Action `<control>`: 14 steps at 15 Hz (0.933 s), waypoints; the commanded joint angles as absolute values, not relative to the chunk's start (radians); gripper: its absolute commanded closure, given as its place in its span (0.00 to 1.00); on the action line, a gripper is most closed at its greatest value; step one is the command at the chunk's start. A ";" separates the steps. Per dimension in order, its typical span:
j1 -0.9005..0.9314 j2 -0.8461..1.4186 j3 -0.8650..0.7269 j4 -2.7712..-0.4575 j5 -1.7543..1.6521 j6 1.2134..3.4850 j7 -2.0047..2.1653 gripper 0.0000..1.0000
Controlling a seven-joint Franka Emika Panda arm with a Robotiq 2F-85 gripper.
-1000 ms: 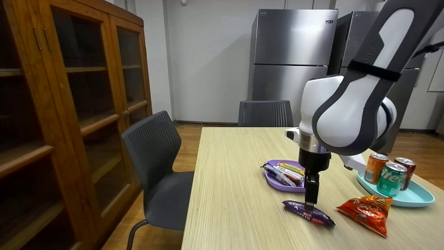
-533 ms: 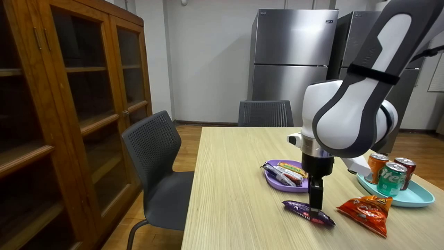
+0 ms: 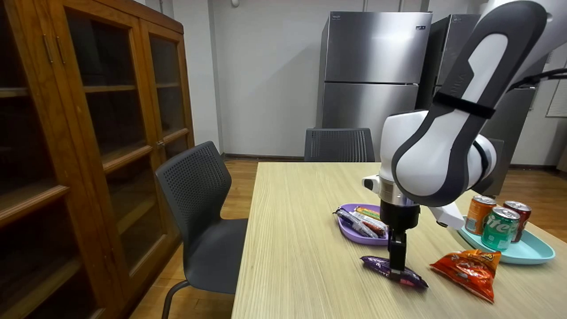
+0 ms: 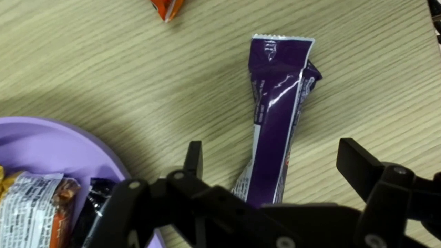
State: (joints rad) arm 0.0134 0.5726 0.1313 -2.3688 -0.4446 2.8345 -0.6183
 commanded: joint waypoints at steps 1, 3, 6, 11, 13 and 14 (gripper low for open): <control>0.007 0.593 0.146 -2.330 -0.421 2.800 -0.636 0.00; 0.011 0.597 0.142 -2.325 -0.426 2.800 -0.633 0.28; 0.014 0.594 0.137 -2.322 -0.430 2.798 -0.629 0.51; 0.026 0.573 0.127 -2.323 -0.441 2.785 -0.623 0.91; 0.007 0.560 0.150 -2.327 -0.435 2.778 -0.653 0.99; -0.002 0.554 0.161 -2.329 -0.430 2.776 -0.666 0.99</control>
State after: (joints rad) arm 0.0150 0.5973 0.1327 -2.3236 -0.4442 2.8216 -0.6190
